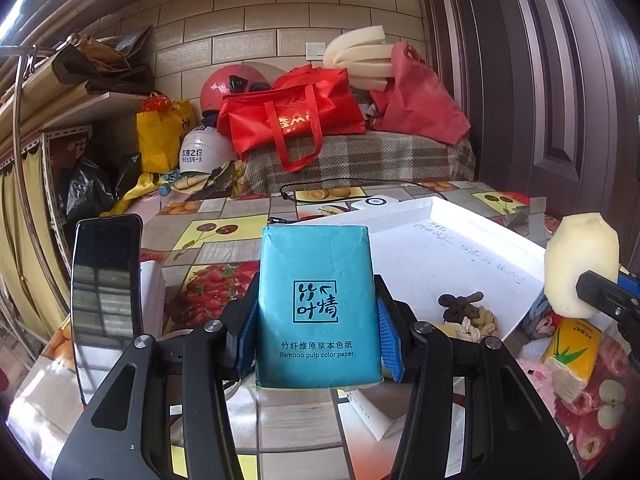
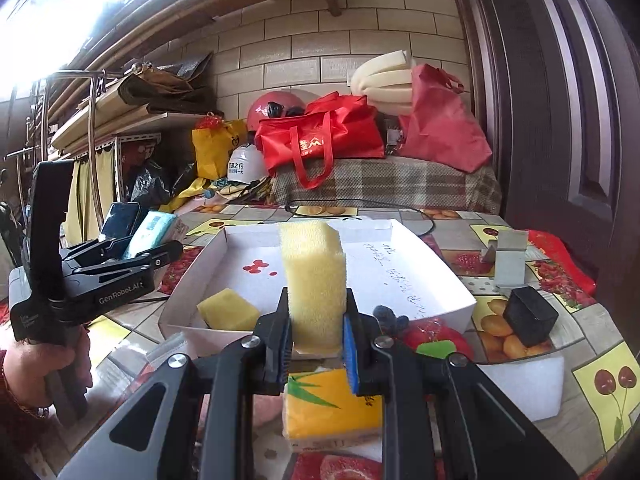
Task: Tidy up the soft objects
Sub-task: 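Lower the tissue pack into the white box with the left gripper while the right drops the foam block in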
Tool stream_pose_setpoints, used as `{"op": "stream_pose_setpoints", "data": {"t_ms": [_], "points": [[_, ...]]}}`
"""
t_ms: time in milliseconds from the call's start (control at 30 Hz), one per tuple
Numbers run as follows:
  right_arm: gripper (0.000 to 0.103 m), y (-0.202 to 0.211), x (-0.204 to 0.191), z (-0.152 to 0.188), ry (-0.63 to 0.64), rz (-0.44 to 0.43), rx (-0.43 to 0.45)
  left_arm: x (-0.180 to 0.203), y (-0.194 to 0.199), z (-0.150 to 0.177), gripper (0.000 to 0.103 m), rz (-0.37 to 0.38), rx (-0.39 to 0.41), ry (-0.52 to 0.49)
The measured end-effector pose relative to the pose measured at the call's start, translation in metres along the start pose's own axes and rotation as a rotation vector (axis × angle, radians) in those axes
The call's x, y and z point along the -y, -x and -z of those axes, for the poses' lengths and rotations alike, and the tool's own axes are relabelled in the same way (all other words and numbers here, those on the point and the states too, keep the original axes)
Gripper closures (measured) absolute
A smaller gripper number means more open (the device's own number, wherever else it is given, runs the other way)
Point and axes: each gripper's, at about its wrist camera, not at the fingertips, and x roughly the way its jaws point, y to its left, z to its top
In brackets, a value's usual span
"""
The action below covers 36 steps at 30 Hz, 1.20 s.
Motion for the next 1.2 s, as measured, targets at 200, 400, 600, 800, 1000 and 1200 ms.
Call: {"op": "stream_pose_setpoints", "data": {"t_ms": [200,400,600,800,1000,1200], "points": [[0.083,-0.022,-0.014,-0.007,-0.018,-0.004,0.002,-0.001,-0.018,-0.007,0.053,-0.025,-0.002,0.031],[0.083,-0.041,-0.023,-0.013,-0.032,0.01,0.002,0.001,-0.036,-0.014,0.053,-0.044,-0.013,0.046],[0.083,-0.059,-0.031,-0.019,-0.032,0.043,-0.003,-0.002,-0.053,-0.019,0.053,-0.056,-0.037,0.074],[0.083,-0.07,-0.031,-0.022,-0.051,0.08,-0.023,-0.005,-0.076,-0.021,0.053,-0.05,-0.113,0.1],[0.083,-0.075,-0.034,-0.024,-0.044,0.096,-0.038,0.005,-0.078,-0.022,0.053,-0.055,-0.113,0.057],[0.079,-0.079,-0.035,-0.025,-0.04,0.103,-0.053,0.012,-0.08,-0.023,0.023,-0.073,-0.119,0.022]]}}
